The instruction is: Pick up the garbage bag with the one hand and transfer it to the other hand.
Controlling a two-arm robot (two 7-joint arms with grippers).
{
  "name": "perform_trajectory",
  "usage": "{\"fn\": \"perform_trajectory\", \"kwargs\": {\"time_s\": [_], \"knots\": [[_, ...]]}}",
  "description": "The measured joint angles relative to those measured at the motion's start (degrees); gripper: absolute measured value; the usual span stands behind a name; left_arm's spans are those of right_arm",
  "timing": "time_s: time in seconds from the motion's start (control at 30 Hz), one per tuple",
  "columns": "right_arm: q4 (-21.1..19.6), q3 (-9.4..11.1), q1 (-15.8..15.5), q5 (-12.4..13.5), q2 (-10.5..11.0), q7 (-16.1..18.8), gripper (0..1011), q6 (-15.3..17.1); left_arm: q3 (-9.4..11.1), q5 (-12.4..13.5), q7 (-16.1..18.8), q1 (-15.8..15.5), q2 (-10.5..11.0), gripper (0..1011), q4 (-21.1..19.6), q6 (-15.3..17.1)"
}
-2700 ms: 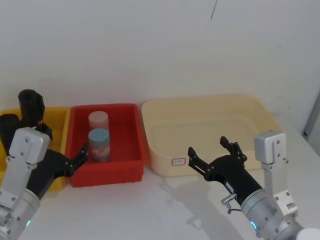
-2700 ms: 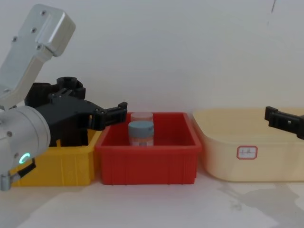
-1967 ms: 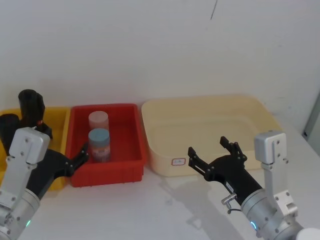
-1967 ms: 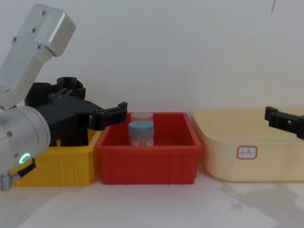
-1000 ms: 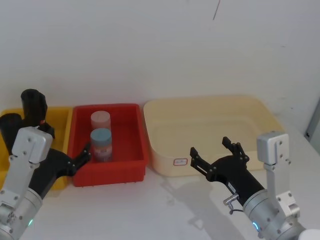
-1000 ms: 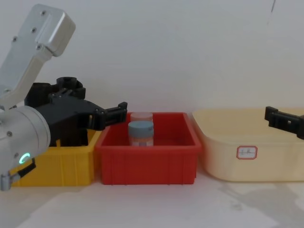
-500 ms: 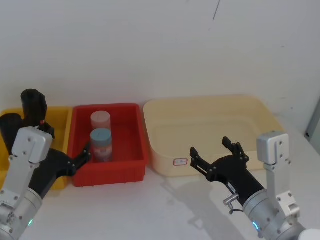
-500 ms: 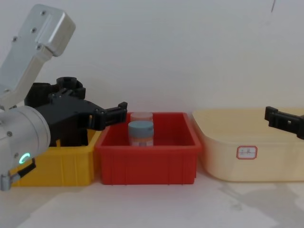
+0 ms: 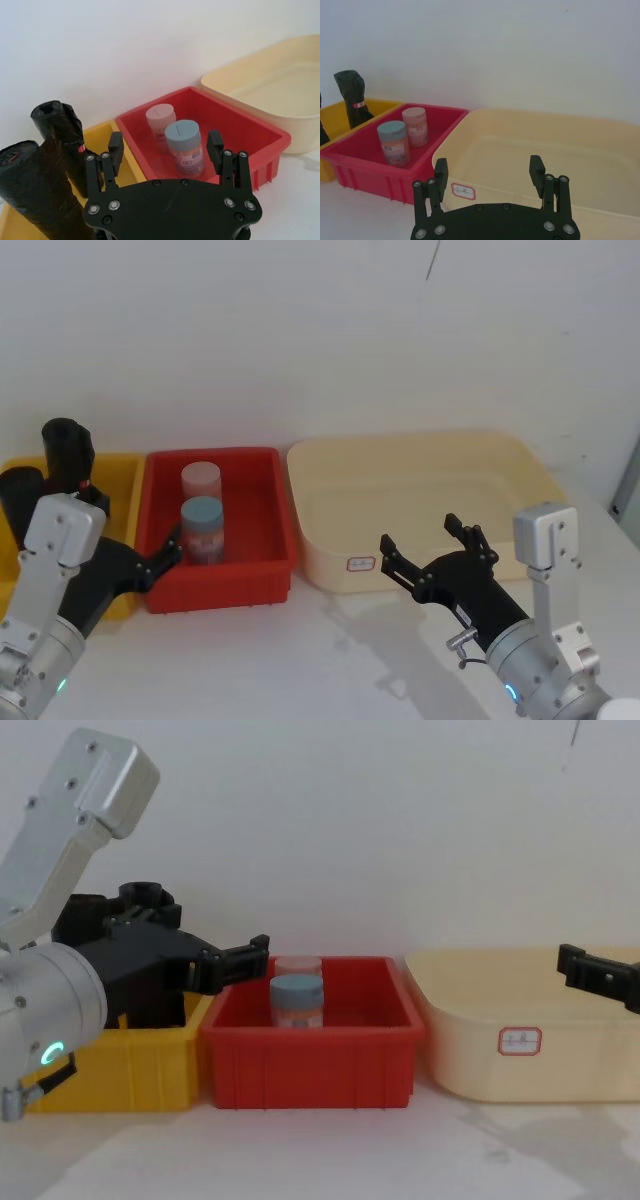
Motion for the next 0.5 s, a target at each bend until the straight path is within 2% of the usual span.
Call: {"fn": "perform_trajectory", "kwargs": {"time_s": [0.27,0.5], "knots": [[0.00,0.00,0.00,0.00,0.00,0.00,1001,0.00,-0.03,-0.88,-1.50,1.22,0.43,1000,-1.40,-0.46],[0.00,0.00,0.00,0.00,0.00,0.00,1001,0.00,-1.29,-2.43,-0.94,5.14,0.97,1000,-6.13,0.56]]}}
